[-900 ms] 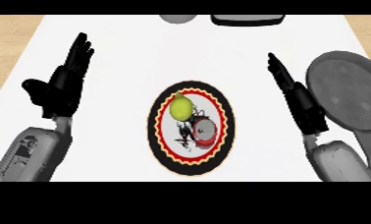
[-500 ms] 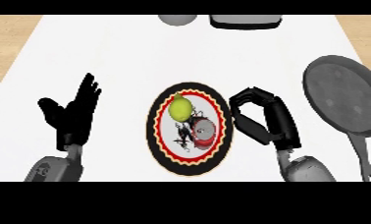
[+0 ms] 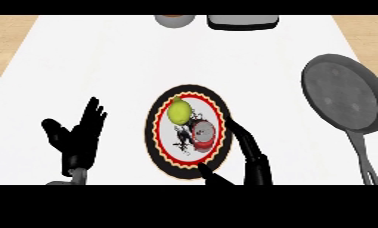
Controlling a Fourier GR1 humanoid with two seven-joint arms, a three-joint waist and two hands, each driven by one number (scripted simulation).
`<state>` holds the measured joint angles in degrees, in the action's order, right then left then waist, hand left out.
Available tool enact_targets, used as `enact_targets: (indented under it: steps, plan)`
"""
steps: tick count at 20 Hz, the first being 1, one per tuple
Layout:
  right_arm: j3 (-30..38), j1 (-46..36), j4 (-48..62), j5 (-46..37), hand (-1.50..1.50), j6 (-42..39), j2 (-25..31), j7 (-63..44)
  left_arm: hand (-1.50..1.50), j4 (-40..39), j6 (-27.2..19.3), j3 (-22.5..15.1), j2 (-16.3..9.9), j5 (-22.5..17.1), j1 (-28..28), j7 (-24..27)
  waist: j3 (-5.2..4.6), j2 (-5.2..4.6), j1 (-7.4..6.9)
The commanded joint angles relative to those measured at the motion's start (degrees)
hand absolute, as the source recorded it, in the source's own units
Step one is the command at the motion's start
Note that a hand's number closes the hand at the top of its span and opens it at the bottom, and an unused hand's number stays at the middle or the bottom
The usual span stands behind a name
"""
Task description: Pick the can from the plate and place it in the pan
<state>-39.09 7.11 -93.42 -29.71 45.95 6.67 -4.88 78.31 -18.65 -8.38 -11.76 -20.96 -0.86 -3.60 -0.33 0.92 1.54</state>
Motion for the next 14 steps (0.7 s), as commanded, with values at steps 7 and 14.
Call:
enact_targets:
  steps: [7, 14]
  plan:
    - [0.19, -0.41, -8.01, -36.32, -1.50, -8.55, -6.58, -34.30, 0.00, 0.29, 1.07, -0.07, 0.83, 0.34, -1.53, 1.92, 0.06, -0.81, -0.99]
    - [2.39, -12.15, -6.20, -33.98, -1.50, -37.37, -6.65, -51.29, 0.00, 2.47, 1.29, -1.19, 0.48, 0.54, -1.94, -0.30, 0.04, -1.21, -2.65]
